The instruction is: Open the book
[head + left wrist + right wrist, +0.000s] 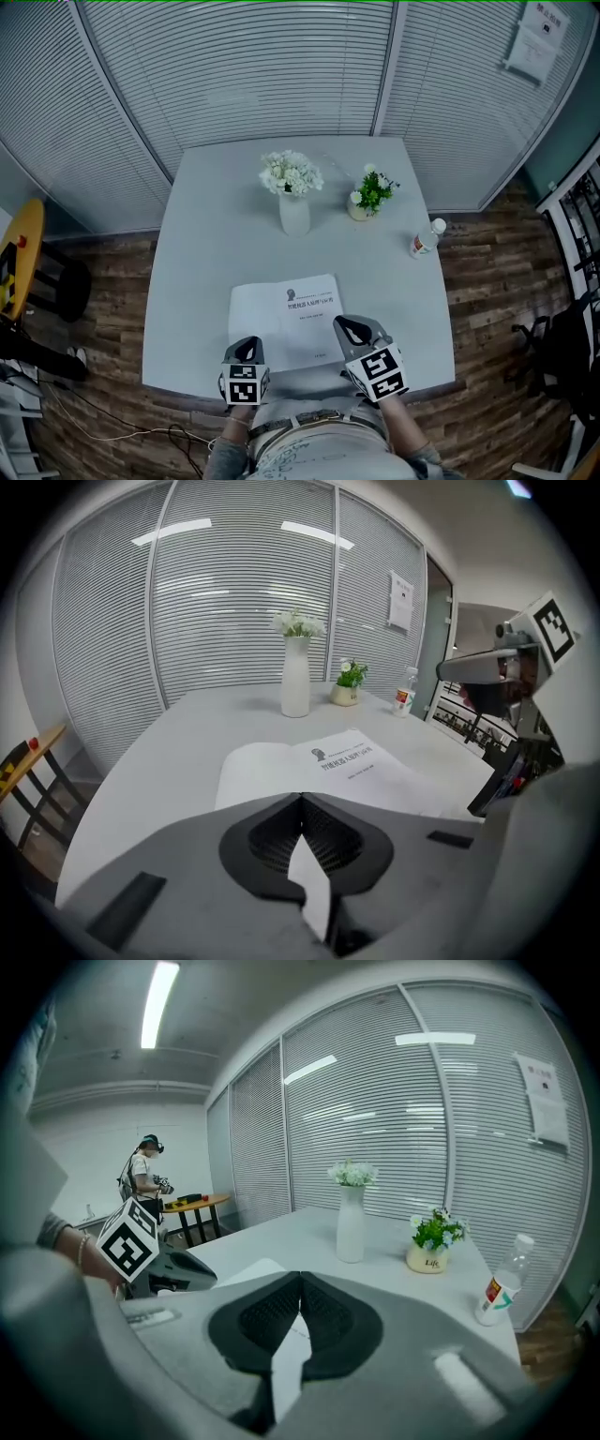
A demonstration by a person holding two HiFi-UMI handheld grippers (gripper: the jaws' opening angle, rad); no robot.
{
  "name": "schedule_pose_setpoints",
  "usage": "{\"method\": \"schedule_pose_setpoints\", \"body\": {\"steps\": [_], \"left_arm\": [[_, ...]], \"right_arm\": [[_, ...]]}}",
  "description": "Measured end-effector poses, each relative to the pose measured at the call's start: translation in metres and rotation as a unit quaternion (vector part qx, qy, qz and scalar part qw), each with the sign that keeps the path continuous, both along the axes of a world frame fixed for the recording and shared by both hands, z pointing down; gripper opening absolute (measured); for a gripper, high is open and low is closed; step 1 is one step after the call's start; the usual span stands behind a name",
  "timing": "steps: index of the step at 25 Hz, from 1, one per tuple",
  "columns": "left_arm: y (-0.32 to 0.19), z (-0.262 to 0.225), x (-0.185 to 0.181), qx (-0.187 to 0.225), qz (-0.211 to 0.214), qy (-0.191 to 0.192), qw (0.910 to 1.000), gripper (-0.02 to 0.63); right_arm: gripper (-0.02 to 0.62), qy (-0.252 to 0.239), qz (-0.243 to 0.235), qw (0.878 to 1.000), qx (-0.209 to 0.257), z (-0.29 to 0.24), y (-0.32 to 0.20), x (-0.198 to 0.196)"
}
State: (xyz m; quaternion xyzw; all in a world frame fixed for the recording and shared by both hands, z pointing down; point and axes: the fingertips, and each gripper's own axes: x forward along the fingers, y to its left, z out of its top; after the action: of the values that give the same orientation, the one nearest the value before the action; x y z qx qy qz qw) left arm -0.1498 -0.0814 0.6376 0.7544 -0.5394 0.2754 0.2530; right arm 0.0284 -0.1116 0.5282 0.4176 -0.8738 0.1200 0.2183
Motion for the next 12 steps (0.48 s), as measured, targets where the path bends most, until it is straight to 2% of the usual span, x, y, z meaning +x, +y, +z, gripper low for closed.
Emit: {"method": "schedule_pose_setpoints", "body": {"steps": [3, 8, 12], "left_arm": [[0.001, -0.007, 0.013, 0.006, 0.008, 0.013, 0.9999, -0.002], [0.003, -0.021, 0.034, 0.021, 0.036, 0.013, 0.999, -0.002], [0.004, -0.04, 0.054, 0.036, 0.051, 0.033, 0.9975, -0.002]], "right_arm": [[0.002, 0.003, -0.012, 1.0, -0.002, 0.002, 0.002, 0.0], [0.002, 0.004, -0.03, 0.999, -0.009, 0.006, 0.006, -0.003], [0.002, 0.006, -0.048, 0.999, -0.02, 0.01, 0.009, -0.006]]}}
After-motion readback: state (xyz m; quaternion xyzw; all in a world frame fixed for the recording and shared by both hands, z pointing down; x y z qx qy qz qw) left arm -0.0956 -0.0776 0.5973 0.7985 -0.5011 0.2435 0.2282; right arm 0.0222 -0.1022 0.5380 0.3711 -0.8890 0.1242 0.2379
